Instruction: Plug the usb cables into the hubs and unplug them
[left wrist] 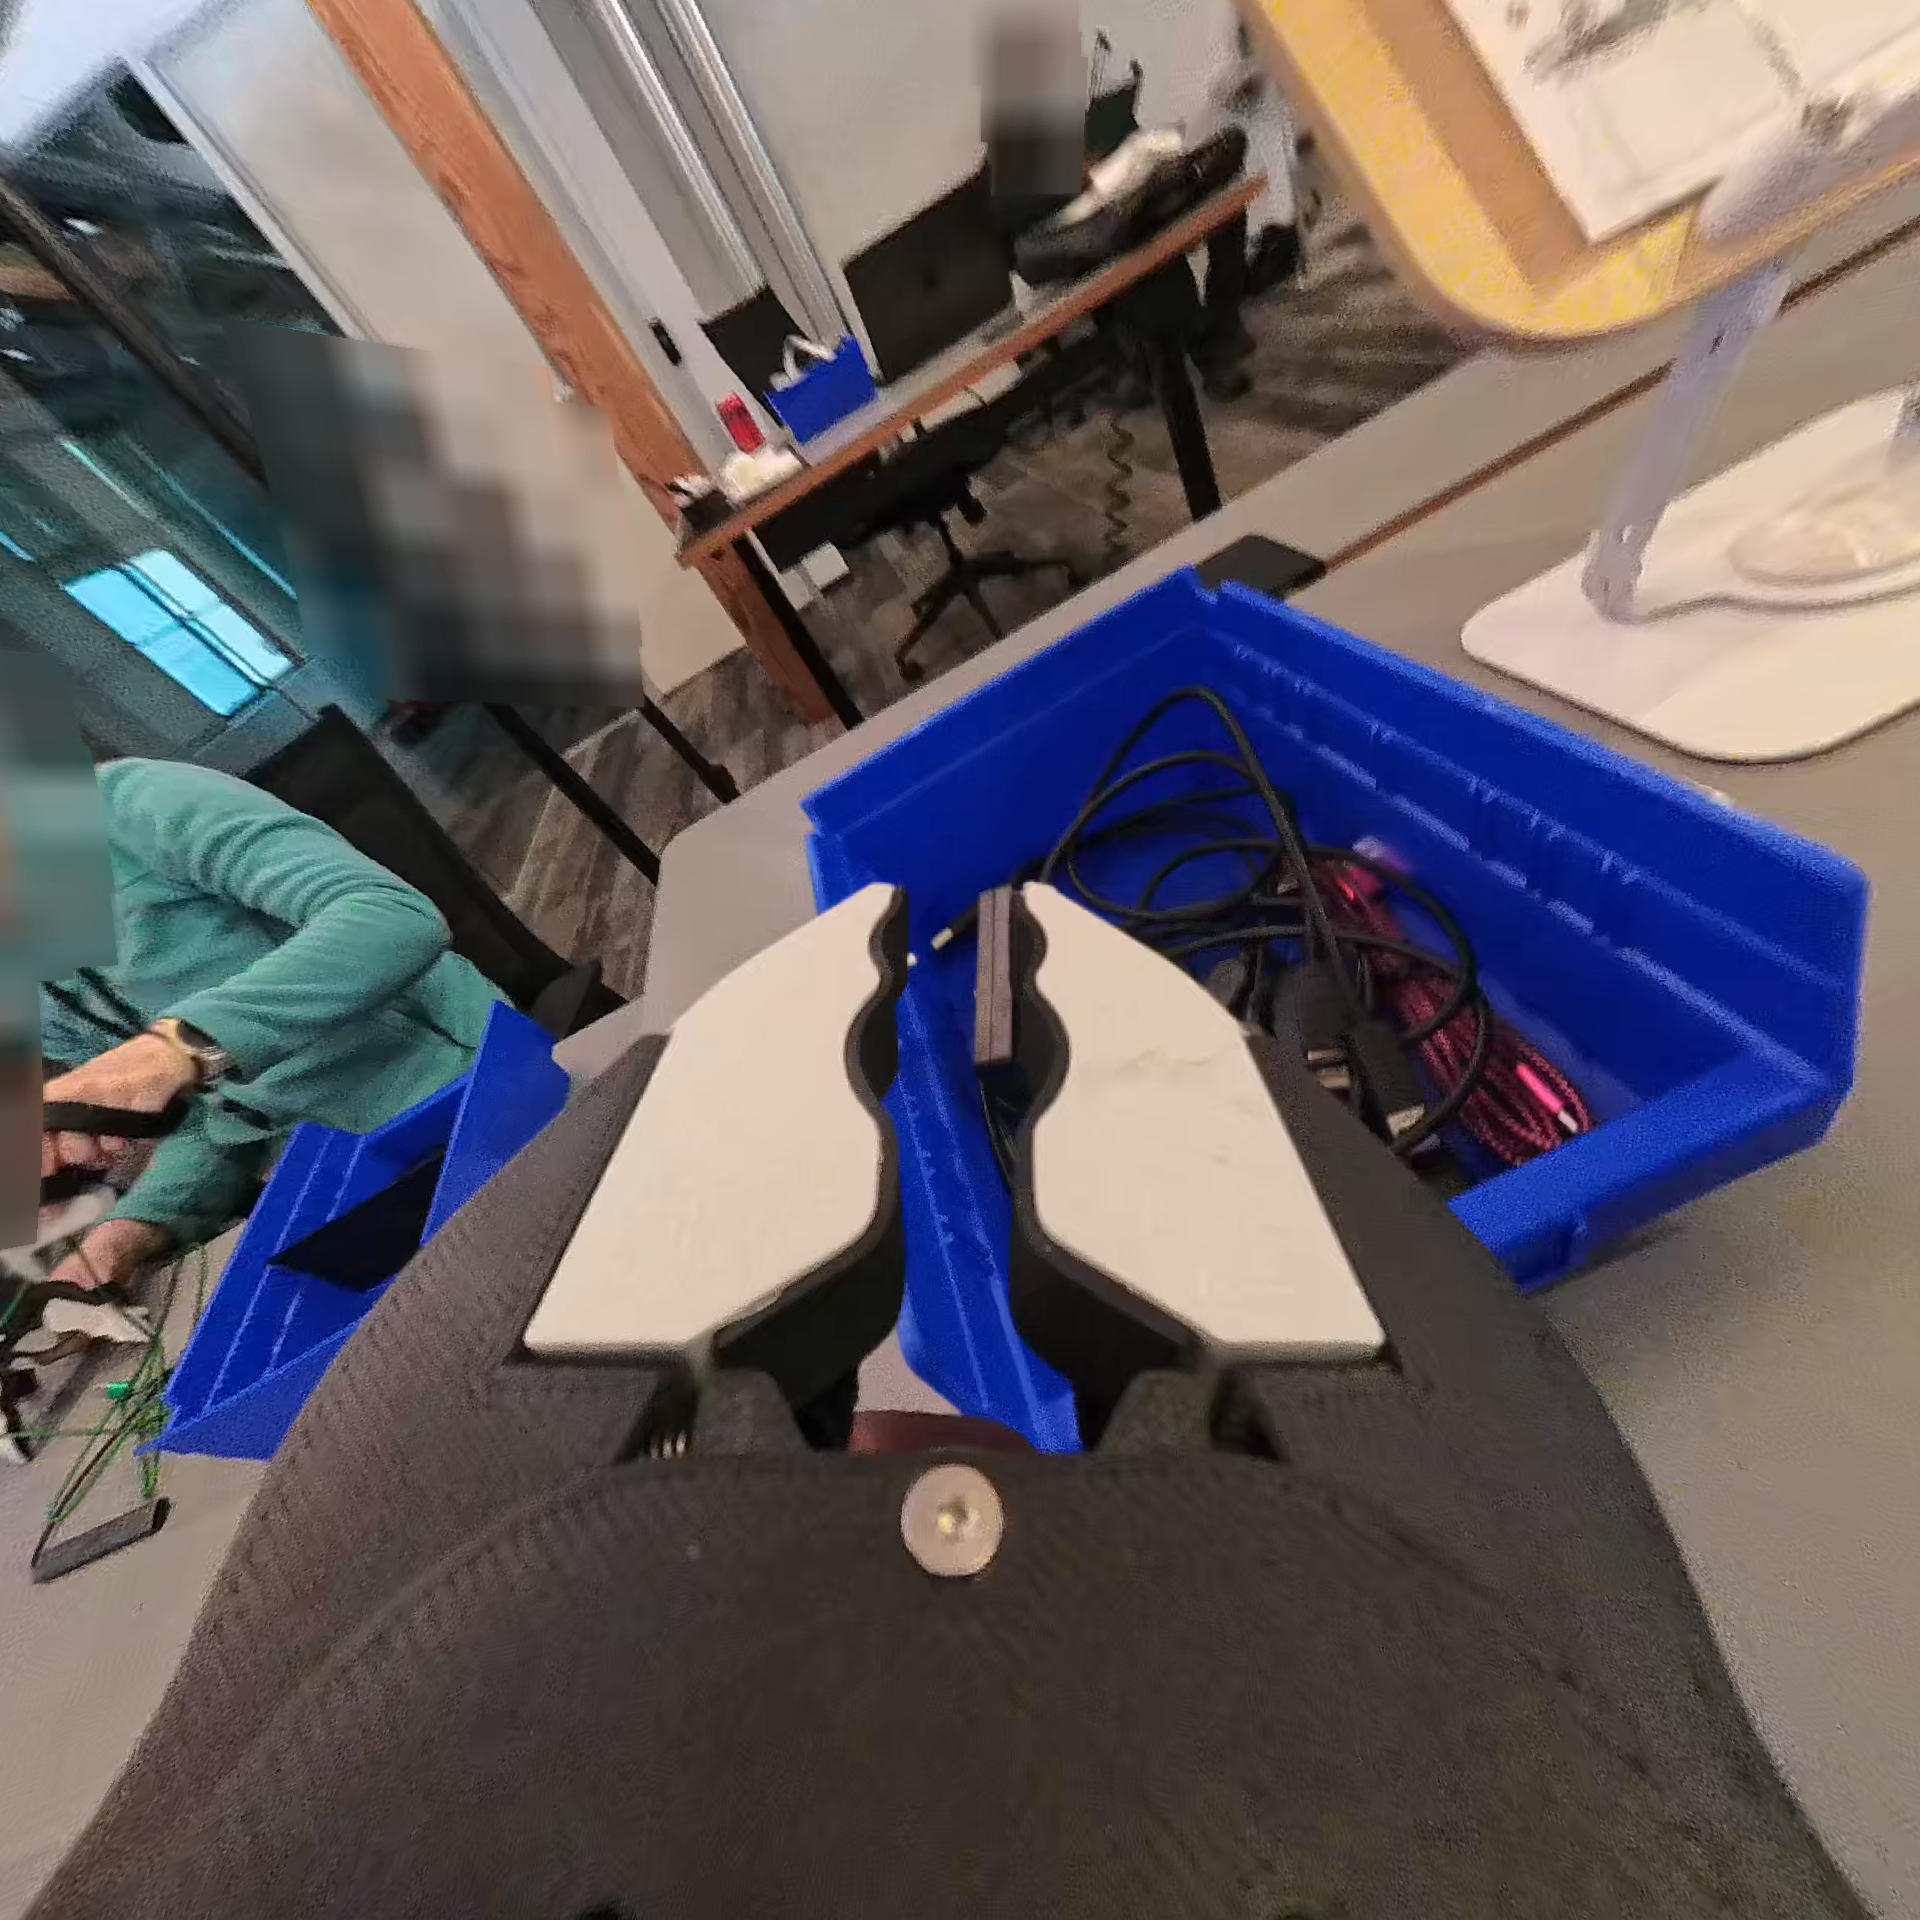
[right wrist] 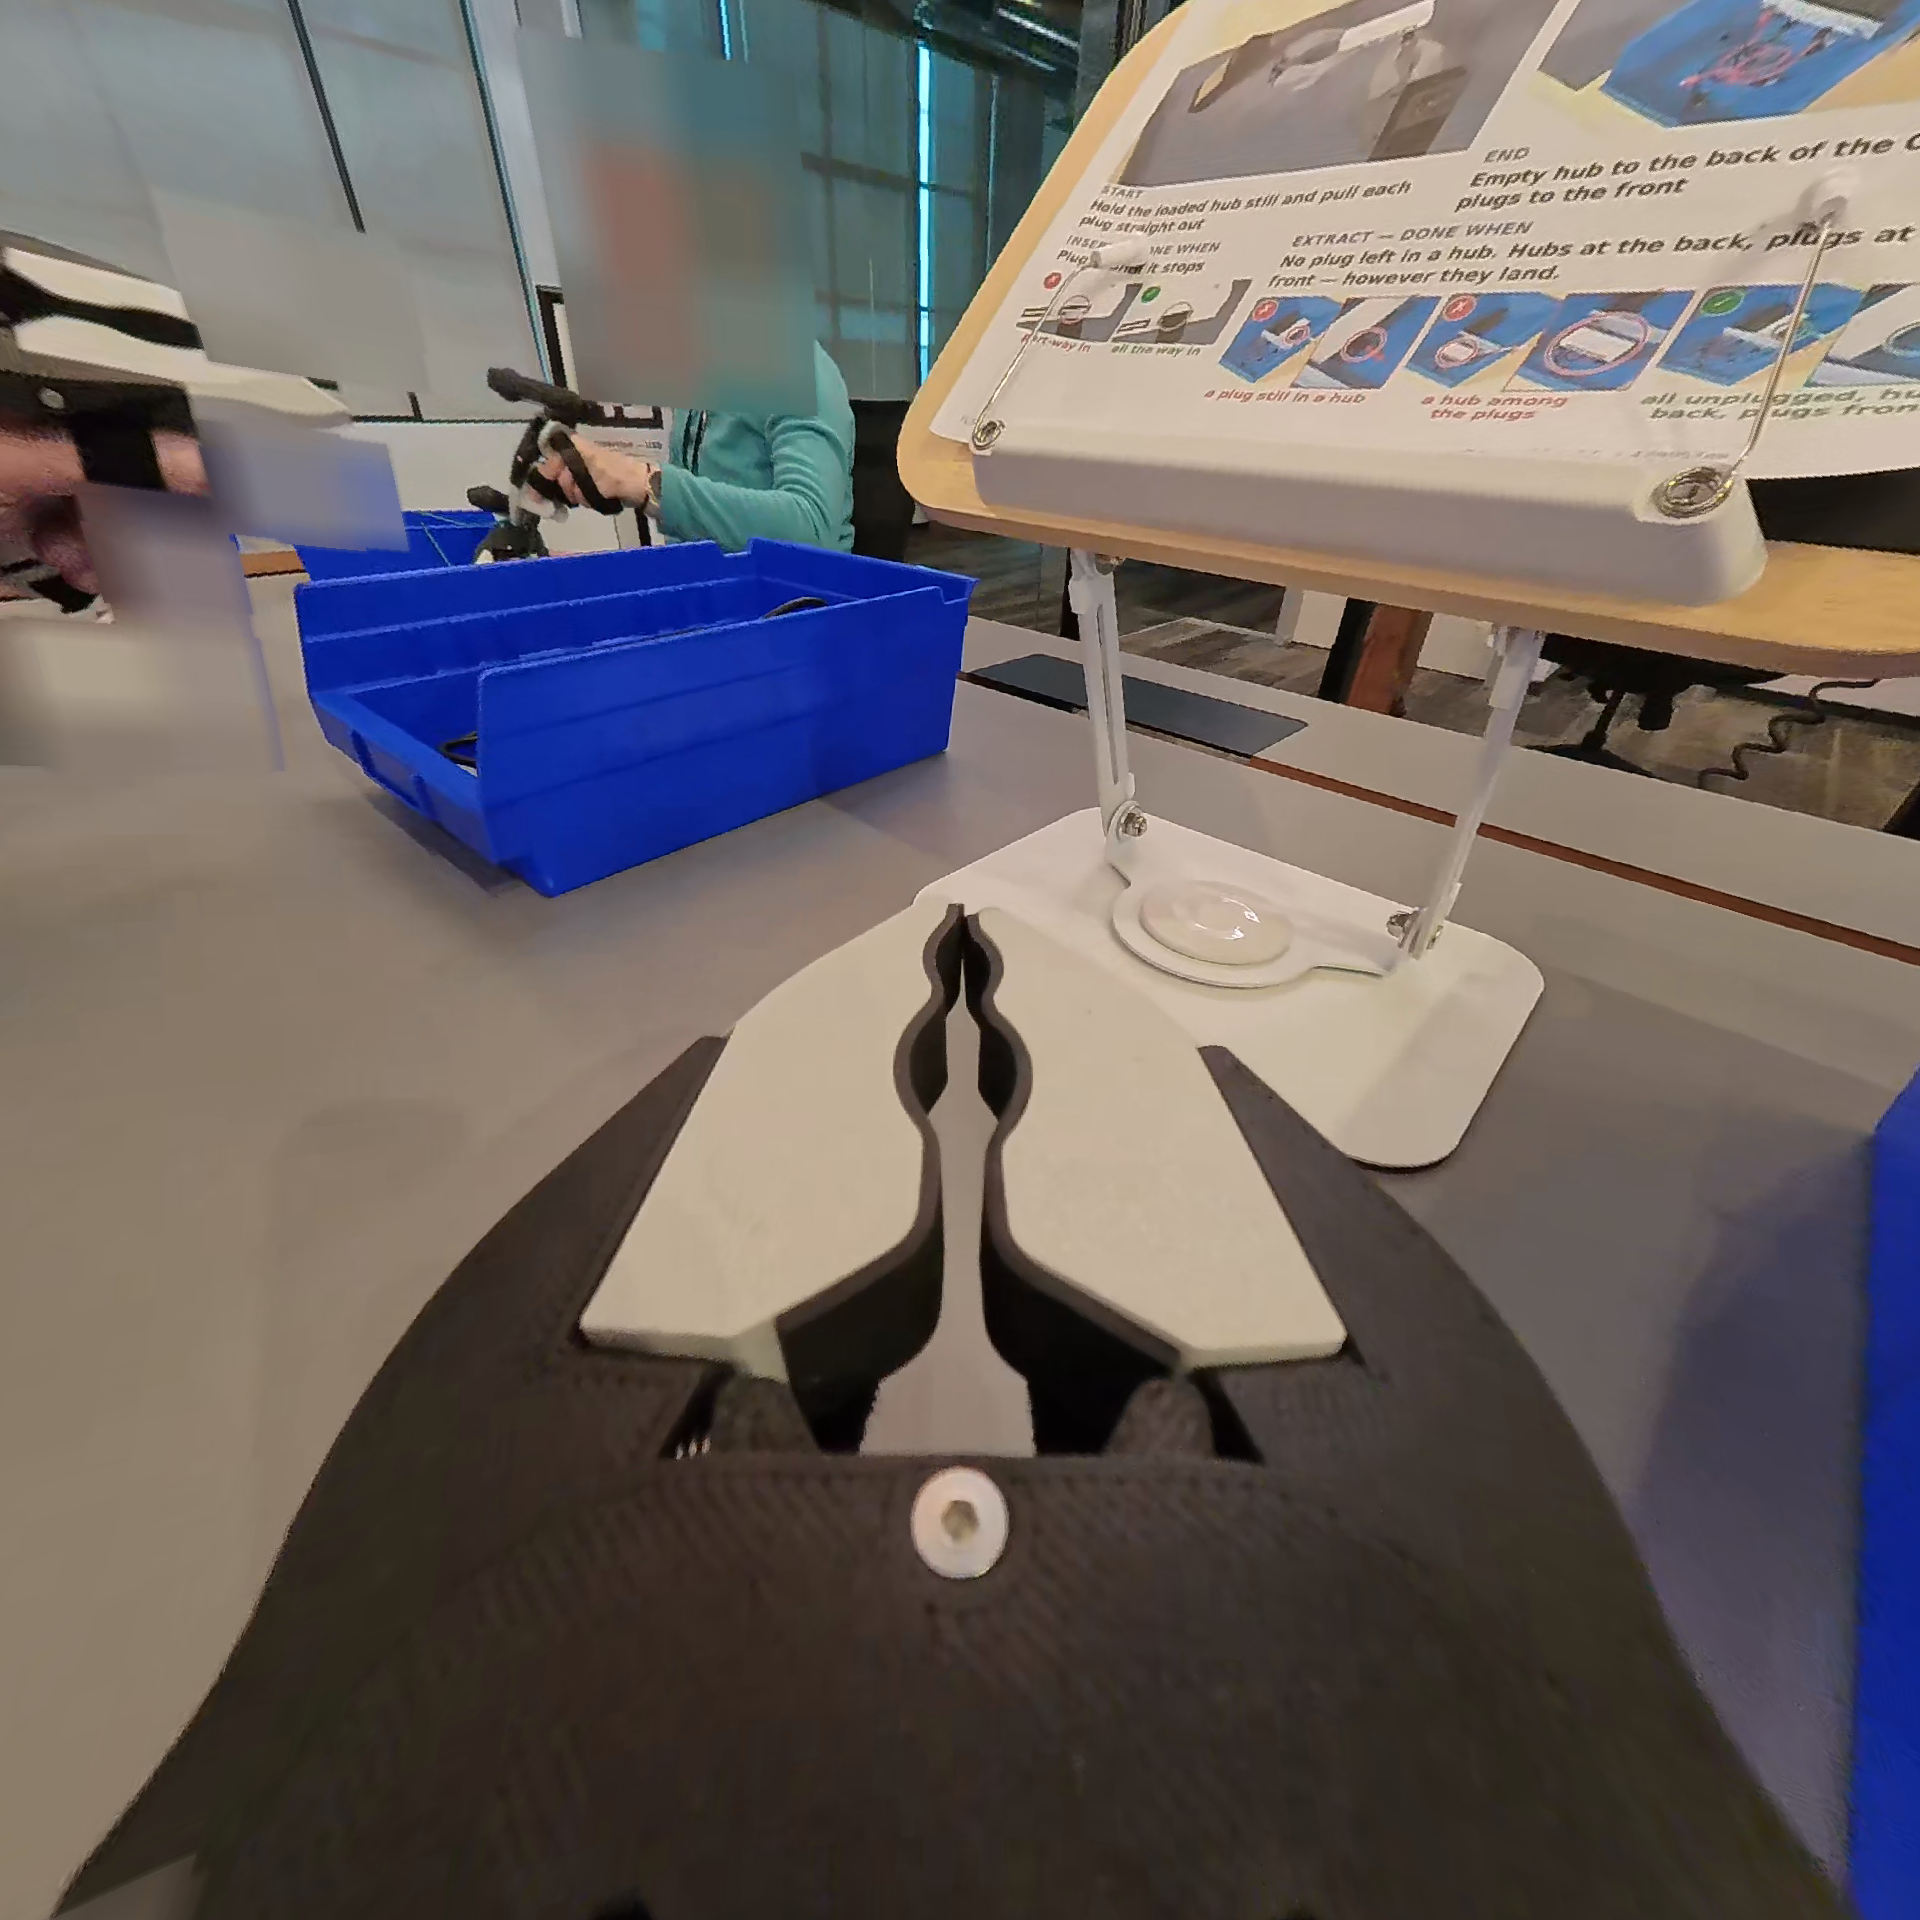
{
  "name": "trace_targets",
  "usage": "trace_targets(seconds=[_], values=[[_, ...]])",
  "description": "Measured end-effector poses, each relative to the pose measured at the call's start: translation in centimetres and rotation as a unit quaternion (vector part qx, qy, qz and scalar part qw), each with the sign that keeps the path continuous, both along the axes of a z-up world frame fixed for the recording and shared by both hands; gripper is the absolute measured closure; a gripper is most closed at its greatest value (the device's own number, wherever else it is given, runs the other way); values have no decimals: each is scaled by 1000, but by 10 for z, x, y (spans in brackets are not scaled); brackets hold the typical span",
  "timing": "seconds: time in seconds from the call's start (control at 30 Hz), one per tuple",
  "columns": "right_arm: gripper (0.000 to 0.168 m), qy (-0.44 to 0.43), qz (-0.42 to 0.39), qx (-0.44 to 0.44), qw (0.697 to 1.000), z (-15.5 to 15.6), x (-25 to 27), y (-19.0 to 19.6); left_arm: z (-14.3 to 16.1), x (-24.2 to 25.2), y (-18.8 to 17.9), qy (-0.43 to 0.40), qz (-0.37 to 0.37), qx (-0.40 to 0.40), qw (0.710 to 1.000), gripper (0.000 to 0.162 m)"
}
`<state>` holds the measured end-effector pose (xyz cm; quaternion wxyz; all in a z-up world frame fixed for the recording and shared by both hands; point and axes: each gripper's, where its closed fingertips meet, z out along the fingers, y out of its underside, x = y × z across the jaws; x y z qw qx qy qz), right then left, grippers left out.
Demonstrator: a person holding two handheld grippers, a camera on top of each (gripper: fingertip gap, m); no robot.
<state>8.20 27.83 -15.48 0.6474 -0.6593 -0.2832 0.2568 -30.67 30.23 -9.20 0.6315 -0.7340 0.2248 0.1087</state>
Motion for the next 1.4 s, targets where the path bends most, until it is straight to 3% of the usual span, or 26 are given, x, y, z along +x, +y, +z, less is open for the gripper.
trace_targets(seconds=[0.27, 0.33, 0.5, 0.67, 0.9, 1.0, 1.13, 1.4], values=[[168, -3, 17, -1, 1000, -2, -5, -3, -46, 7, 61, 41, -16, -133, 990, 139], [168, -11, 18, 0, 1000, -4, -7, -3, -61, 9, 80, 65, -7, -185, 980, 124], [168, -18, 23, 4, 1000, -4, -9, -5, -82, -1, 126, 147, 46, -253, 955, 128], [168, -10, 30, 4, 999, -3, -9, -7, -120, -10, 151, 141, 40, -373, 916, 133], [168, 0, 40, 6, 999, 0, -9, -9, -136, -20, 162, 136, 56, -447, 882, 139], [168, 5, 44, 8, 999, 2, -8, -11, -133, -22, 163, 140, 53, -457, 877, 141], [168, 11, 48, 9, 999, 3, -8, -12, -109, -17, 167, 128, 30, -408, 904, 144], [168, 11, 55, 12, 998, 4, -10, -15, -9, -18, 158, 106, 18, -243, 964, 145]])
